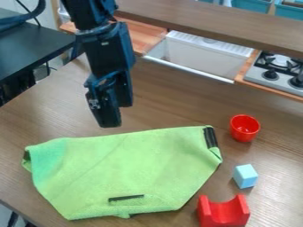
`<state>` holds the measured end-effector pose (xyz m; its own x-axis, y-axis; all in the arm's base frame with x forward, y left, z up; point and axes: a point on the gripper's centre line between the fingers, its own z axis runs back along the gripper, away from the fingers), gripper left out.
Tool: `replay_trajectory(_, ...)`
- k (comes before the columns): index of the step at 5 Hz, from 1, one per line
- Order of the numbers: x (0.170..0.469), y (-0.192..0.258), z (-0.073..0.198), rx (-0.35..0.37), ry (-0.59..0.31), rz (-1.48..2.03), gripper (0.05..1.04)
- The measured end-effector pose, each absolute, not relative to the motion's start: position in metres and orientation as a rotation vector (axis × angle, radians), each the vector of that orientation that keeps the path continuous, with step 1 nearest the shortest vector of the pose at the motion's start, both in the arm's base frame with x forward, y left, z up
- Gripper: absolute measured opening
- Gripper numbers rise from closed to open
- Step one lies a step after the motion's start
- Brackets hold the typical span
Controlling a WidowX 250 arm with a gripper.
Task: Move the cloth back and forth from the top left to bottom right of the table
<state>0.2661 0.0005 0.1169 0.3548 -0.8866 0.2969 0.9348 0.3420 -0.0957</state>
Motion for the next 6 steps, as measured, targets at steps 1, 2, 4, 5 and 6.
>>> replay_trajectory(1,0.265,0.001,0.107,-0.277,-0.181,-1.179,0.999)
replay_trajectory(2,0.269,-0.005,0.072,-0.096,-0.145,-1.101,0.999)
replay_trajectory(4,0.276,-0.014,0.043,0.137,-0.177,-0.927,0.999)
replay_trajectory(5,0.279,-0.014,0.026,0.119,-0.131,-0.926,0.999)
replay_trajectory(6,0.289,-0.007,0.012,0.065,-0.091,-0.905,0.999)
